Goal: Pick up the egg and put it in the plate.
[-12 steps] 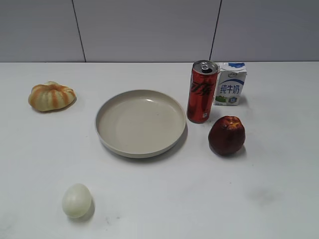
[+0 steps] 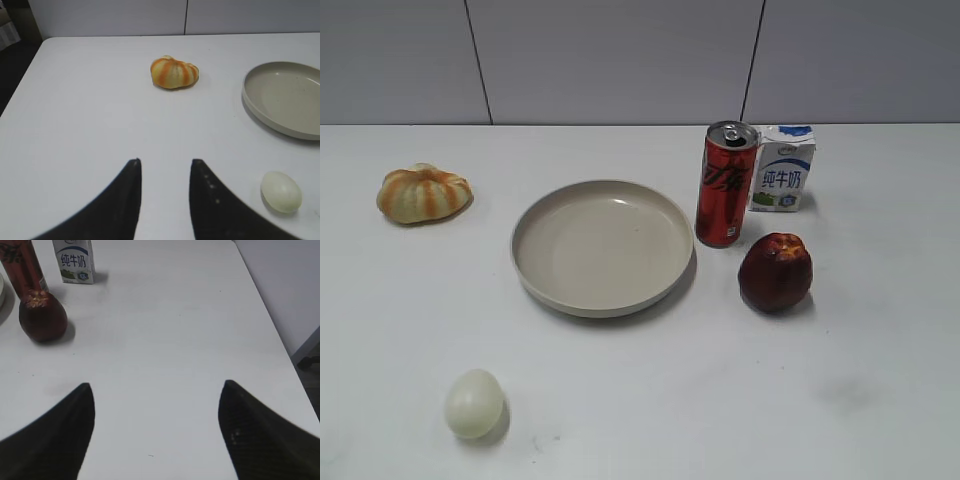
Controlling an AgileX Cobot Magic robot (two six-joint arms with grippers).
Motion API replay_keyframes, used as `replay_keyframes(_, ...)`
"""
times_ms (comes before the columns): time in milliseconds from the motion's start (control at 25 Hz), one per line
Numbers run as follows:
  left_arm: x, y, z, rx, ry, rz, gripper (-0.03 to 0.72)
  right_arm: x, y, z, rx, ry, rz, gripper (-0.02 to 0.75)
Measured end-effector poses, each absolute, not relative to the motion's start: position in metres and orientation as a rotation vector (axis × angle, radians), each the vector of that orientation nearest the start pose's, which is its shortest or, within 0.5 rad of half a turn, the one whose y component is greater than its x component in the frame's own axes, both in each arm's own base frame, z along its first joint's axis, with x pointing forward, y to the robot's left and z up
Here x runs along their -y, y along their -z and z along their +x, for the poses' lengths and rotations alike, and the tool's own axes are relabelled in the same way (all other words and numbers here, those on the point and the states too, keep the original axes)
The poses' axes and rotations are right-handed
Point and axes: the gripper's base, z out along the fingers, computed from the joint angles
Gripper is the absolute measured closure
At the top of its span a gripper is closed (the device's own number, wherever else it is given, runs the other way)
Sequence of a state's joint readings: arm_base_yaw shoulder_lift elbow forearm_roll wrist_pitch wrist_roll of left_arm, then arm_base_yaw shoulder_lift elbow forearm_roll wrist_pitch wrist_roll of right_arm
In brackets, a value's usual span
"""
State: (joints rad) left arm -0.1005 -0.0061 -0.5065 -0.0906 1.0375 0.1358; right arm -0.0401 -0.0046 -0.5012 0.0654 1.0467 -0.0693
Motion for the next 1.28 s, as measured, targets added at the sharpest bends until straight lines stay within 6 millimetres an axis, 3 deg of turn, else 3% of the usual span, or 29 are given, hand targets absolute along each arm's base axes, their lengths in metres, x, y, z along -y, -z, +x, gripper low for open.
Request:
replay_keyframes(160,0.006,-0.281,-0.007,-1.992,0.085,0.24,0.448,-0.005,-0.279,0.0,-2.057,-0.011,-0.031,0.154)
replay_keyframes(400,0.006,-0.281,-0.007,-1.992,0.085,0.24,0.448,-0.005,-0.285,0.039,-2.28,-0.047,-0.023,0.155)
replay_keyframes(640,0.006,-0.281,-0.007,-1.992,0.085,0.24,0.448,-0.004,-0.302,0.095,-2.482,-0.084,-0.01,0.155)
replay_keyframes(1000,0.006,-0.281,-0.007,-1.992,0.085,0.24,0.448,-0.01,-0.325,0.18,-2.606,-0.228,0.025,0.154)
replay_keyframes(1120,0.006,-0.281,-0.007,-1.992,0.085,0.24,0.448,-0.02,-0.317,0.209,-2.678,-0.245,-0.042,0.154)
replay_keyframes(1280,0.006,-0.281,-0.007,-1.992,0.085,0.24,0.448,-0.057,-0.298,0.236,-2.781,-0.274,-0.216,0.154)
